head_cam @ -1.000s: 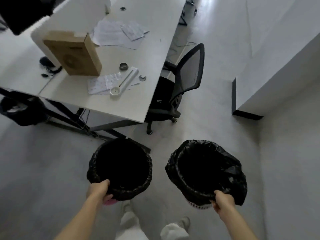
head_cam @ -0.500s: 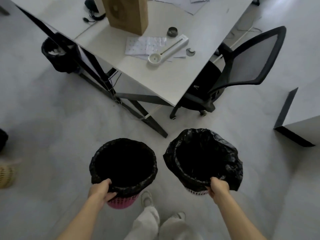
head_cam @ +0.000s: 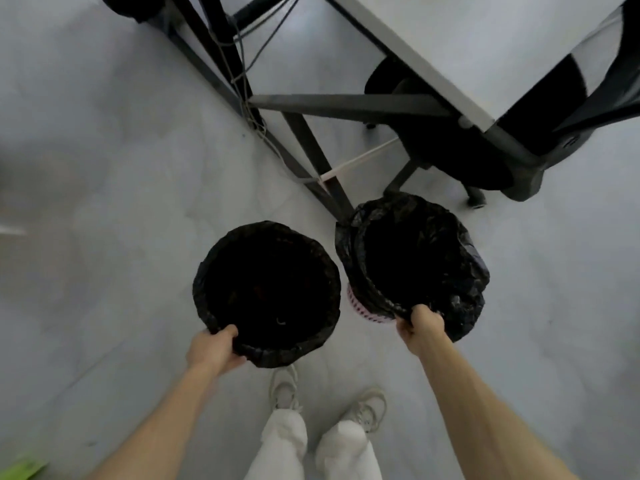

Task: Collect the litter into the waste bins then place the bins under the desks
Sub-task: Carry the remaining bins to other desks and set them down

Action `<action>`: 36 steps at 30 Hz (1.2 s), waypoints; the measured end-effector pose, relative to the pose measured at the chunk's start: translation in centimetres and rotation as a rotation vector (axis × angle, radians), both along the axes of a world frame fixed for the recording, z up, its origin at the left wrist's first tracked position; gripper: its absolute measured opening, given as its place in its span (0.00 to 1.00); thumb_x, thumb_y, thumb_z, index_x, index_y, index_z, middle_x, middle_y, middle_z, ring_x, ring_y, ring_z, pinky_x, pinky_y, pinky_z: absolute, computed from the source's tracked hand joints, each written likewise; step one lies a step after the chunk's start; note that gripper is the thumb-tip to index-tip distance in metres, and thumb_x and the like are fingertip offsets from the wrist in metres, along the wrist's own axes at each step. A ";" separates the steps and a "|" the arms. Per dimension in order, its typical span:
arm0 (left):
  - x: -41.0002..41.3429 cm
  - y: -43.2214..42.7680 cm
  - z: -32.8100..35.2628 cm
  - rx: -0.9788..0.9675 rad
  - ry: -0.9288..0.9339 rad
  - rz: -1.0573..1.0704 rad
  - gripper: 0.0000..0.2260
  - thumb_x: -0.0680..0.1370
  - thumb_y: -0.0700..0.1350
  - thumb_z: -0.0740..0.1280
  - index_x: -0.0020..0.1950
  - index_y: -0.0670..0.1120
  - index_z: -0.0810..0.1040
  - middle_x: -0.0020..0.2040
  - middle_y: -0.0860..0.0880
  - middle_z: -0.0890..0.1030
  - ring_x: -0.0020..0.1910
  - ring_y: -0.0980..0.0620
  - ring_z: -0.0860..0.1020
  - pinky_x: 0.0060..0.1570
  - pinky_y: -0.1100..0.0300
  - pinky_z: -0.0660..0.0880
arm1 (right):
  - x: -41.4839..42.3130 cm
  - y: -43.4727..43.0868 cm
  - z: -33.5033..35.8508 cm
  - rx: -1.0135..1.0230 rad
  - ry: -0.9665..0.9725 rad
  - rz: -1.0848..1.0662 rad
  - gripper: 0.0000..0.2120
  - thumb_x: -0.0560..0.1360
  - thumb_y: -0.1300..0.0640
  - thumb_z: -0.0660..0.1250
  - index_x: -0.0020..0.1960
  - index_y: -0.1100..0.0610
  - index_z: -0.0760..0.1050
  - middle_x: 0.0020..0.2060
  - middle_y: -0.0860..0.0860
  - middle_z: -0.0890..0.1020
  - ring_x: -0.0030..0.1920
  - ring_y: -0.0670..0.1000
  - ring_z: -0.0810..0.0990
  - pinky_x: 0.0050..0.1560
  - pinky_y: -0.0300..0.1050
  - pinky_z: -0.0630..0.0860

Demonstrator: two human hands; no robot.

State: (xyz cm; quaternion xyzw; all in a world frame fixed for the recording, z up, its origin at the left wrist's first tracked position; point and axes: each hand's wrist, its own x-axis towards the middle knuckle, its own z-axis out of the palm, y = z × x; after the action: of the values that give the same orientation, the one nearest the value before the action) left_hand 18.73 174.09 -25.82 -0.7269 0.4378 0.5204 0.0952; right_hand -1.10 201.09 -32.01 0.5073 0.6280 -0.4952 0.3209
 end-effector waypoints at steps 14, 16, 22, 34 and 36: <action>0.0 -2.0 -8.0 0.016 -0.007 -0.109 0.09 0.79 0.41 0.66 0.59 0.43 0.76 0.50 0.41 0.82 0.43 0.41 0.84 0.39 0.53 0.83 | -1.2 -4.9 -13.4 -0.164 0.017 -0.185 0.22 0.82 0.58 0.63 0.74 0.59 0.66 0.71 0.55 0.72 0.69 0.57 0.73 0.70 0.48 0.72; 0.2 -2.0 -7.0 0.018 -0.020 -0.125 0.09 0.79 0.42 0.66 0.59 0.44 0.76 0.51 0.41 0.82 0.43 0.41 0.84 0.39 0.53 0.82 | -0.5 -4.8 -12.7 -0.147 -0.028 -0.174 0.23 0.80 0.58 0.66 0.74 0.61 0.66 0.69 0.57 0.73 0.69 0.60 0.73 0.68 0.51 0.73; -0.5 -1.6 -1.2 0.018 -0.022 -0.183 0.10 0.77 0.40 0.66 0.59 0.42 0.77 0.49 0.42 0.82 0.41 0.41 0.84 0.46 0.46 0.83 | 0.2 -5.0 -2.2 -0.153 -0.069 0.023 0.22 0.81 0.58 0.65 0.72 0.62 0.67 0.67 0.62 0.75 0.67 0.64 0.76 0.61 0.52 0.78; -6.9 2.0 26.7 -0.045 0.115 -0.791 0.06 0.76 0.46 0.66 0.50 0.46 0.78 0.46 0.44 0.84 0.38 0.45 0.84 0.35 0.56 0.82 | 2.5 0.8 31.5 0.008 0.164 0.608 0.28 0.78 0.46 0.69 0.70 0.60 0.66 0.55 0.55 0.74 0.47 0.53 0.75 0.41 0.44 0.71; -8.1 3.4 30.1 -0.042 0.169 -0.879 0.05 0.77 0.46 0.66 0.48 0.45 0.77 0.45 0.44 0.84 0.39 0.45 0.84 0.35 0.55 0.82 | 3.2 3.4 35.3 0.051 0.215 0.579 0.35 0.77 0.46 0.69 0.76 0.60 0.59 0.61 0.56 0.71 0.53 0.54 0.72 0.47 0.47 0.70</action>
State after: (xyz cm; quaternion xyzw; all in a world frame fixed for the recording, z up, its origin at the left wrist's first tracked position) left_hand 10.65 177.49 4.33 -0.4286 0.7219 0.4791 0.2562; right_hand 2.13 204.47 3.25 0.2601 0.7890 -0.4181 0.3673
